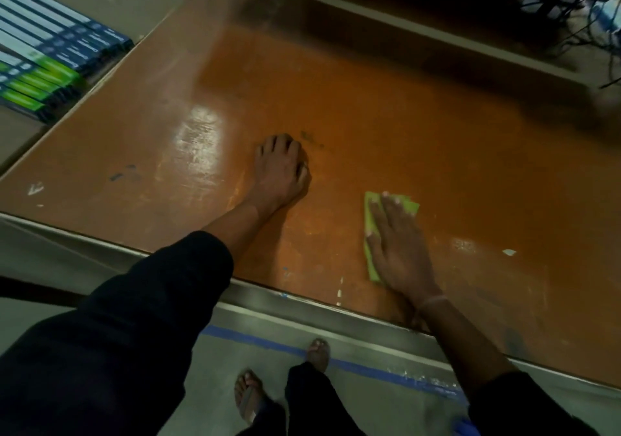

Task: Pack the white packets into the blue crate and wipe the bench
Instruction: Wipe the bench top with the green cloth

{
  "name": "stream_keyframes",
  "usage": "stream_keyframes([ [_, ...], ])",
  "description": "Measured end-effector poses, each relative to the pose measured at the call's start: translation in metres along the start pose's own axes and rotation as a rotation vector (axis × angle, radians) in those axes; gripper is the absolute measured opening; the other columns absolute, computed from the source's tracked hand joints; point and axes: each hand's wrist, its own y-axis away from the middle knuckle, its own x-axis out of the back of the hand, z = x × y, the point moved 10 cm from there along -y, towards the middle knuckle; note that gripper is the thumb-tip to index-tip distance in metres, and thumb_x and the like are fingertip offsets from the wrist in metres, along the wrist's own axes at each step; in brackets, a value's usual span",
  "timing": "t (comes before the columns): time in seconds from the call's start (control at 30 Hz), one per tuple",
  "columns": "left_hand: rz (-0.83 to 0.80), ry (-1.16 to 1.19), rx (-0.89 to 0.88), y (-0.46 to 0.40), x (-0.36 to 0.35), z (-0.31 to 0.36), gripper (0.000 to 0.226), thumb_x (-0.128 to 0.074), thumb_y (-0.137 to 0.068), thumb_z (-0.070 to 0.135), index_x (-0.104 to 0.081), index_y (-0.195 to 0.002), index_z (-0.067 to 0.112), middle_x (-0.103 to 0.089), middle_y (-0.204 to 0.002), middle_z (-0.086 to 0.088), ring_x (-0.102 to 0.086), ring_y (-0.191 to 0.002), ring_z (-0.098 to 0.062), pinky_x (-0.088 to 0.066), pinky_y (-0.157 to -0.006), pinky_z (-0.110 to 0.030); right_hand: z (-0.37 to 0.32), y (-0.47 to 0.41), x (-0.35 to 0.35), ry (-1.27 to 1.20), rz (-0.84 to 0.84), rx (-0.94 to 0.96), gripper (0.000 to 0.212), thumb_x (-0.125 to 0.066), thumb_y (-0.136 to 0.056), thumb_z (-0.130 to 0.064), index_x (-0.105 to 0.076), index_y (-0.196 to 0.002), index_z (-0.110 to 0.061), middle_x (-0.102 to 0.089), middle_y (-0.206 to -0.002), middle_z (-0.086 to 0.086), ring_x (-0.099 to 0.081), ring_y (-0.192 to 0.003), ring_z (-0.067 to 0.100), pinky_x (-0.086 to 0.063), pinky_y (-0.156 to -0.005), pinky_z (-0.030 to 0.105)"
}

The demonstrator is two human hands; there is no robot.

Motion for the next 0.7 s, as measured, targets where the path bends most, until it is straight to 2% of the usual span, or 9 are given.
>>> stream_keyframes([
  [0.07, -0.001, 0.015, -0.003, 0.000, -0.001, -0.001, 0.046, -0.041, -0.094, 0.041, -0.056, -0.124, 0.009, -0.051, -0.132, -0.016, -0.046, -0.119, -0.036, -0.040, -0.097, -0.048, 0.022, -0.026, -0.001, 0.014, 0.018, -0.158, 0.063, -0.016, -0.104, -0.050, -0.014, -0.161, -0.023, -0.005, -0.169, 0.003, -0.003, -0.156, 0.024, -0.016, -0.123, 0.053],
  [0.1, -0.002, 0.021, -0.004, 0.000, -0.001, -0.001, 0.046, -0.040, -0.094, 0.041, -0.055, -0.124, 0.009, -0.051, -0.132, -0.016, -0.046, -0.119, -0.036, -0.040, -0.097, -0.049, 0.018, -0.037, -0.004, 0.026, 0.005, -0.148, 0.063, -0.015, -0.104, -0.050, -0.014, -0.161, -0.022, -0.004, -0.169, 0.004, -0.002, -0.156, 0.025, -0.013, -0.124, 0.053],
  [0.27, -0.002, 0.028, -0.018, 0.001, -0.002, -0.001, 0.046, -0.041, -0.097, 0.042, -0.055, -0.125, 0.010, -0.051, -0.134, -0.014, -0.045, -0.121, -0.035, -0.041, -0.097, -0.048, -0.021, -0.063, -0.007, 0.018, -0.090, 0.295, 0.058, -0.018, -0.108, -0.049, -0.006, -0.161, -0.030, 0.004, -0.169, -0.006, 0.006, -0.156, 0.015, -0.005, -0.126, 0.044],
  [0.33, -0.031, 0.026, -0.021, 0.000, -0.004, -0.003, 0.049, -0.038, -0.096, 0.044, -0.054, -0.127, 0.010, -0.050, -0.135, -0.014, -0.044, -0.123, -0.036, -0.041, -0.098, -0.048, 0.009, -0.094, -0.004, 0.027, -0.061, 0.167, 0.059, -0.017, -0.106, -0.050, -0.007, -0.161, -0.030, 0.002, -0.169, -0.005, 0.004, -0.156, 0.018, -0.007, -0.126, 0.045],
  [0.43, -0.082, 0.027, -0.043, -0.006, -0.006, -0.007, 0.056, -0.033, -0.093, 0.048, -0.054, -0.128, 0.010, -0.049, -0.135, -0.014, -0.043, -0.124, -0.037, -0.042, -0.100, -0.051, 0.047, -0.135, -0.005, 0.001, -0.048, -0.197, 0.062, -0.017, -0.105, -0.050, -0.008, -0.161, -0.025, 0.002, -0.169, 0.001, 0.002, -0.156, 0.023, -0.006, -0.125, 0.048],
  [0.47, -0.089, 0.019, -0.051, -0.009, -0.005, -0.009, 0.056, -0.033, -0.093, 0.048, -0.054, -0.128, 0.010, -0.050, -0.134, -0.014, -0.043, -0.123, -0.037, -0.042, -0.100, -0.051, 0.036, -0.144, -0.007, -0.002, -0.047, -0.173, 0.063, -0.017, -0.105, -0.049, -0.008, -0.161, -0.024, 0.002, -0.169, 0.002, 0.002, -0.156, 0.024, -0.005, -0.125, 0.048],
  [0.6, -0.101, -0.006, -0.010, -0.026, 0.002, -0.027, 0.058, -0.031, -0.094, 0.050, -0.054, -0.128, 0.009, -0.051, -0.133, -0.015, -0.043, -0.123, -0.037, -0.040, -0.102, -0.050, -0.032, -0.145, -0.012, 0.007, -0.097, 0.366, 0.059, -0.017, -0.107, -0.050, -0.006, -0.161, -0.030, 0.002, -0.169, -0.004, 0.003, -0.156, 0.018, -0.004, -0.125, 0.043],
  [0.63, -0.096, -0.008, 0.001, -0.030, 0.005, -0.033, 0.056, -0.032, -0.095, 0.049, -0.054, -0.129, 0.009, -0.050, -0.134, -0.015, -0.042, -0.124, -0.036, -0.038, -0.102, -0.049, -0.026, -0.153, -0.011, 0.011, -0.097, 0.378, 0.058, -0.016, -0.107, -0.050, -0.006, -0.161, -0.030, 0.002, -0.169, -0.005, 0.003, -0.156, 0.018, -0.005, -0.125, 0.044],
  [0.7, -0.087, -0.020, 0.024, -0.038, 0.009, -0.047, 0.049, -0.039, -0.099, 0.045, -0.052, -0.131, 0.010, -0.047, -0.137, -0.015, -0.039, -0.127, -0.036, -0.036, -0.104, -0.050, 0.007, -0.185, -0.006, 0.006, -0.052, 0.183, 0.060, -0.015, -0.106, -0.050, -0.010, -0.161, -0.028, 0.000, -0.169, -0.002, 0.000, -0.156, 0.021, -0.009, -0.125, 0.048],
])
